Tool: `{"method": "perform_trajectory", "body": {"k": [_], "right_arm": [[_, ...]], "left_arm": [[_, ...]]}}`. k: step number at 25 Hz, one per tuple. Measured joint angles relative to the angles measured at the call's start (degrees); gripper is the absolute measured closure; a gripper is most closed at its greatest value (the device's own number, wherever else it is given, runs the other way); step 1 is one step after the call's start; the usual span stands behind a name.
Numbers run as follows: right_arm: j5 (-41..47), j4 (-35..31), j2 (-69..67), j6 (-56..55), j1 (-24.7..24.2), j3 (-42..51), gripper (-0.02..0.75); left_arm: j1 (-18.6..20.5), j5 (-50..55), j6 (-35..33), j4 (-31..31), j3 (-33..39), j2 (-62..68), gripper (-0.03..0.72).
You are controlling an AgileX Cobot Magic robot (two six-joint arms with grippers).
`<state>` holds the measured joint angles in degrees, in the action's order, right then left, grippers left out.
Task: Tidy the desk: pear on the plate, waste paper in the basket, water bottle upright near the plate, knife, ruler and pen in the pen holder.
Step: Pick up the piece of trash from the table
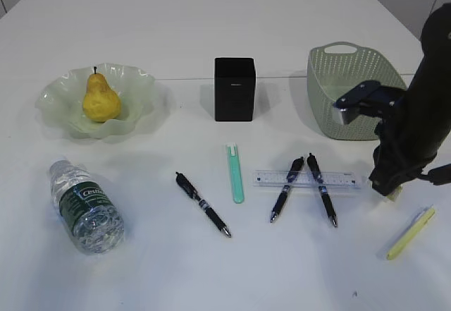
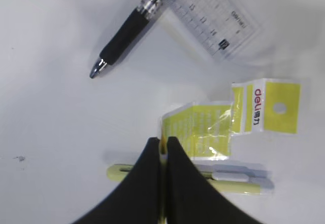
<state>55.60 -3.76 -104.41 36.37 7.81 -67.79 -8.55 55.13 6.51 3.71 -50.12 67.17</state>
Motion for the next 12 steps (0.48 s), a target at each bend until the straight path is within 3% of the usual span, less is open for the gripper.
{"method": "perform_trajectory", "body": {"k": [8, 12], "right_arm": [[1.3, 1.6, 4.8, -6.0, 0.0, -8.3, 0.75], [-2.6, 2.5, 4.8, -10.0, 0.0, -13.7, 0.75]], "left_arm": [[0.0, 0.0, 0.0, 0.0, 0.0, 0.0, 0.106], [0.0, 0.0, 0.0, 0.0, 0.0, 0.0, 0.107]]}}
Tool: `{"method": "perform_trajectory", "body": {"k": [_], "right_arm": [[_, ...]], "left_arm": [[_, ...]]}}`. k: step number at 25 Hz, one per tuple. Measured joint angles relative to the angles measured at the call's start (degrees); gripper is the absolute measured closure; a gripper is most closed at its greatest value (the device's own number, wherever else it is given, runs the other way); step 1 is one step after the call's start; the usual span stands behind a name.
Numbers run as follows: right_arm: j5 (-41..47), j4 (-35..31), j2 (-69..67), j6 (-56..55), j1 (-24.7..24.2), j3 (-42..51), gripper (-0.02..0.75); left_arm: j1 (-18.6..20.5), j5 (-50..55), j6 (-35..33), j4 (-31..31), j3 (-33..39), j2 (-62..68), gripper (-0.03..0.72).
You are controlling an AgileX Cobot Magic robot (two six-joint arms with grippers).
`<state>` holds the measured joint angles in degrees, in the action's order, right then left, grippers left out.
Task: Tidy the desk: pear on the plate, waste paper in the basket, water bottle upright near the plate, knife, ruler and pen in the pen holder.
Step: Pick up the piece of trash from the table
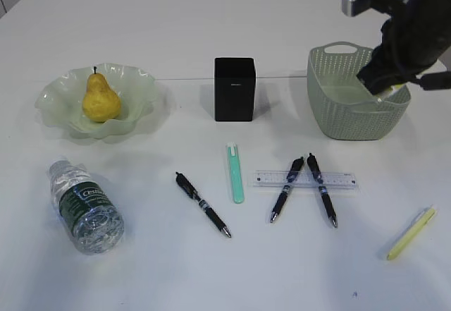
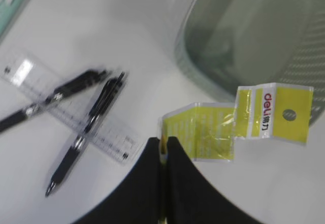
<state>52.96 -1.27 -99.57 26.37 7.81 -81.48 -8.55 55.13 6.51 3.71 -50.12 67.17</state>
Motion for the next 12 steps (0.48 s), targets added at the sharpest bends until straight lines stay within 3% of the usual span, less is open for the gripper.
{"method": "perform_trajectory", "body": {"k": [12], "right_arm": [[-8.8, 4.0, -12.3, -10.8, -0.6, -13.9, 0.75]], "left_arm": [[0.0, -0.4, 0.0, -1.0, 0.0, 0.0, 0.107]]}}
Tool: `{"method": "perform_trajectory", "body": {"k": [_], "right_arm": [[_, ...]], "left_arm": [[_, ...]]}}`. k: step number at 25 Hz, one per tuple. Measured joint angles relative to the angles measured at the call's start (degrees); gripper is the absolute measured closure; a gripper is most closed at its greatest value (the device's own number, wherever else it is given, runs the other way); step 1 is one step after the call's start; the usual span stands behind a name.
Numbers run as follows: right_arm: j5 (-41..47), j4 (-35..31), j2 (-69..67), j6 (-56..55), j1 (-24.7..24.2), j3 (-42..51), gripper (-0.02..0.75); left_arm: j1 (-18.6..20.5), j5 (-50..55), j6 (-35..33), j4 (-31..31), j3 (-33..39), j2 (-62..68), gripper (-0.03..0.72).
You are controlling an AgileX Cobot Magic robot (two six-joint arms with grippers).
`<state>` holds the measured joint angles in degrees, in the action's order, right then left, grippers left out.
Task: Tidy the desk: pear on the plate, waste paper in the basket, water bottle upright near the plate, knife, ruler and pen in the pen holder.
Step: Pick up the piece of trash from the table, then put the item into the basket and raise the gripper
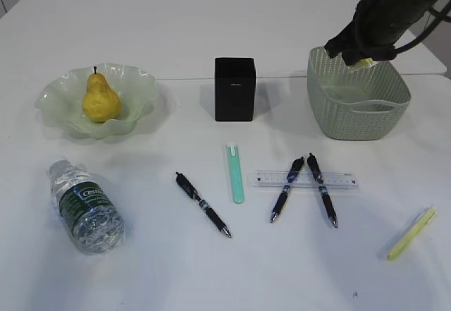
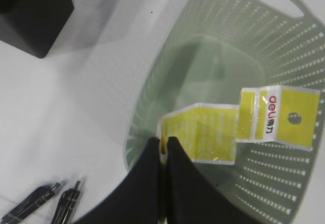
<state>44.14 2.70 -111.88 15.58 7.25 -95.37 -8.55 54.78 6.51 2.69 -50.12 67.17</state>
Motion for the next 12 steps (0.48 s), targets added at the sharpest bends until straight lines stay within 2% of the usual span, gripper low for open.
{"method": "perform_trajectory", "body": {"k": [8, 10, 12], "right_arm": [[-2.3, 0.6, -8.3, -6.8, -2.8, -4.5, 0.748], [-3.0, 0.8, -9.2, -8.9, -3.1, -4.6, 0.718], [-3.3, 0.8, -9.8, -9.8, -3.3, -4.7, 0.645]], "left_arm": [[0.0, 0.2, 0.0, -0.2, 0.0, 0.0, 0.107], [0.0, 0.2, 0.0, -0.2, 0.0, 0.0, 0.107], [0.0, 0.2, 0.0, -0.2, 0.0, 0.0, 0.108]]}}
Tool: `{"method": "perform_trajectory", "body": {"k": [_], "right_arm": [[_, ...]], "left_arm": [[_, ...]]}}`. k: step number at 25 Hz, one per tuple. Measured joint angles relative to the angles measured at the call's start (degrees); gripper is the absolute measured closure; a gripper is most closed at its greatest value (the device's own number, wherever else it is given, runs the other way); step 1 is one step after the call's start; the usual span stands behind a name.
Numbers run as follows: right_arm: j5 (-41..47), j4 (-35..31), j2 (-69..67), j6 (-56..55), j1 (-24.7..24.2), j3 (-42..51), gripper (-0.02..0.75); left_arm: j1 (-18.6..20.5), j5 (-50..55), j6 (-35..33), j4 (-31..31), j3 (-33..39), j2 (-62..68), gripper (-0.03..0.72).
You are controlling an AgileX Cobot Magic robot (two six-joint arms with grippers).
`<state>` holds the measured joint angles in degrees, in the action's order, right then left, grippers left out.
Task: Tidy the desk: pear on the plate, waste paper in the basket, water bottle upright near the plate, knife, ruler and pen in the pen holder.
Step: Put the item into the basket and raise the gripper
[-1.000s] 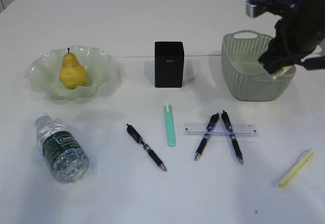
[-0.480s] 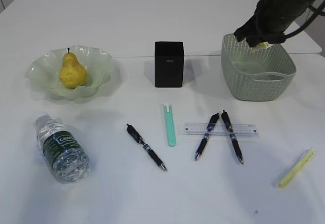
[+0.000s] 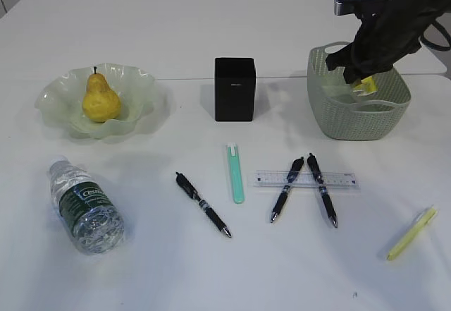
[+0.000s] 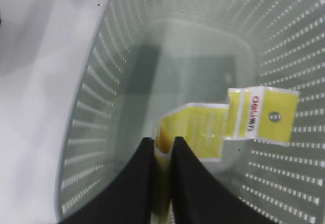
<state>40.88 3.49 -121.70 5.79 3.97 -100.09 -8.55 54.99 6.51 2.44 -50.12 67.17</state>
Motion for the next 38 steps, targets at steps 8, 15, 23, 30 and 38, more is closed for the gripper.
{"method": "perform_trajectory", "body": {"k": [8, 15, 23, 30, 38], "right_arm": [[0.4, -0.4, -0.3, -1.4, 0.0, -0.8, 0.25], [4.7, -2.5, 1.2, -1.6, -0.1, -0.9, 0.225], [18.8, -2.8, 5.8, -1.7, -0.1, -0.9, 0.237], [25.9, -3.5, 11.5, -1.7, 0.0, -0.7, 0.255], [29.1, -3.9, 20.1, -1.7, 0.0, 10.3, 0.255]], "left_arm": [[0.0, -0.3, 0.0, 0.0, 0.0, 0.0, 0.109], [0.0, -0.4, 0.0, -1.0, 0.0, 0.0, 0.109], [0.0, -0.6, 0.0, -1.2, 0.0, 0.0, 0.115], [0.0, -0.6, 0.0, -1.3, 0.0, 0.0, 0.129], [0.0, -0.6, 0.0, -3.1, 0.0, 0.0, 0.137]]}}
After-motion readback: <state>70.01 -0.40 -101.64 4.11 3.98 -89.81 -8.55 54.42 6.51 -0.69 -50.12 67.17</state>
